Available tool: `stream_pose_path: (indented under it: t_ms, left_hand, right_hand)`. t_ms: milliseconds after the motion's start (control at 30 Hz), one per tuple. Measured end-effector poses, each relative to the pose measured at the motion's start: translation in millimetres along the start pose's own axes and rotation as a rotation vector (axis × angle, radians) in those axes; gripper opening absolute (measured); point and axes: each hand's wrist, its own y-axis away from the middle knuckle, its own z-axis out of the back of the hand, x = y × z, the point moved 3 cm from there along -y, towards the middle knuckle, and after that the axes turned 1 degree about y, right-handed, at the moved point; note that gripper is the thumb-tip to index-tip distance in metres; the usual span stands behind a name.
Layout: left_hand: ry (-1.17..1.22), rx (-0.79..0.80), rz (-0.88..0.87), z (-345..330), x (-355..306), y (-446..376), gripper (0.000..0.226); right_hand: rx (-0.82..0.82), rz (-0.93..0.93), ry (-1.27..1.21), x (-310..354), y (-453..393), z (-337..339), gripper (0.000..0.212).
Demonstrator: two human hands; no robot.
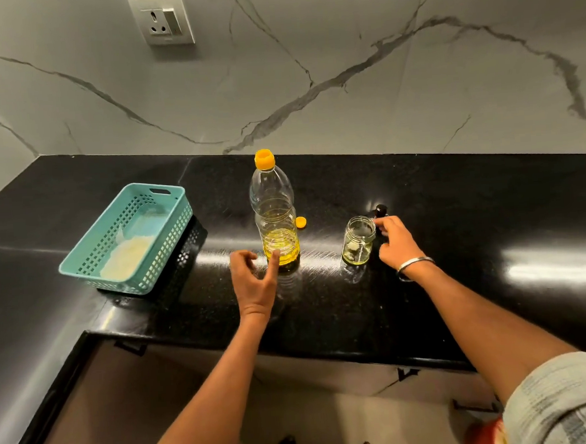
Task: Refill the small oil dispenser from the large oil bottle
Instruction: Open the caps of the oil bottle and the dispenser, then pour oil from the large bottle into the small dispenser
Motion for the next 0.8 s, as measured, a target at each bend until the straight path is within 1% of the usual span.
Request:
stream_pose_path:
  t_ms: [67, 167, 233, 333, 433, 567, 667, 800]
  left_hand:
    - [-0.006, -0.037, -0.017, 5.8, -4.0, -11.3, 0.055]
    - [-0.011, 0.003, -0.02, 6.5, -15.7, -30.9, 0.082]
    - [-0.006, 0.05, -0.016, 3.5, -21.8, -42.8, 0.095]
    - [0.024, 0.113, -0.001, -2.0, -31.5, -56.8, 0.105]
    - [0.048, 0.176, -0.008, -8.8, -38.9, -68.0, 0.101]
    - [0.101, 0.245, -0.008, -18.9, -40.7, -73.4, 0.09]
    - [0.106, 0.266, -0.008, -25.5, -43.1, -72.8, 0.079]
    - [0.065, 0.252, -0.01, -30.0, -41.2, -74.3, 0.069]
  right_hand:
    - [0.075, -0.034, -0.08, -2.6, 6.2, -8.7, 0.056]
    - [0.137, -0.064, -0.169, -1.0, 14.3, -18.3, 0.06]
    - [0.118, -0.068, -0.182, 0.6, 16.0, -22.4, 0.065]
    - [0.051, -0.032, -0.136, 4.0, 14.3, -26.6, 0.067]
    - [0.005, -0.028, -0.138, 5.9, 12.2, -29.3, 0.066]
    - [-0.043, -0.086, -0.201, 4.0, 9.1, -36.8, 0.065]
    - [-0.081, -0.137, -0.241, 6.1, 8.2, -42.7, 0.065]
    - [-0.093, -0.13, -0.261, 13.9, 10.7, -52.7, 0.063]
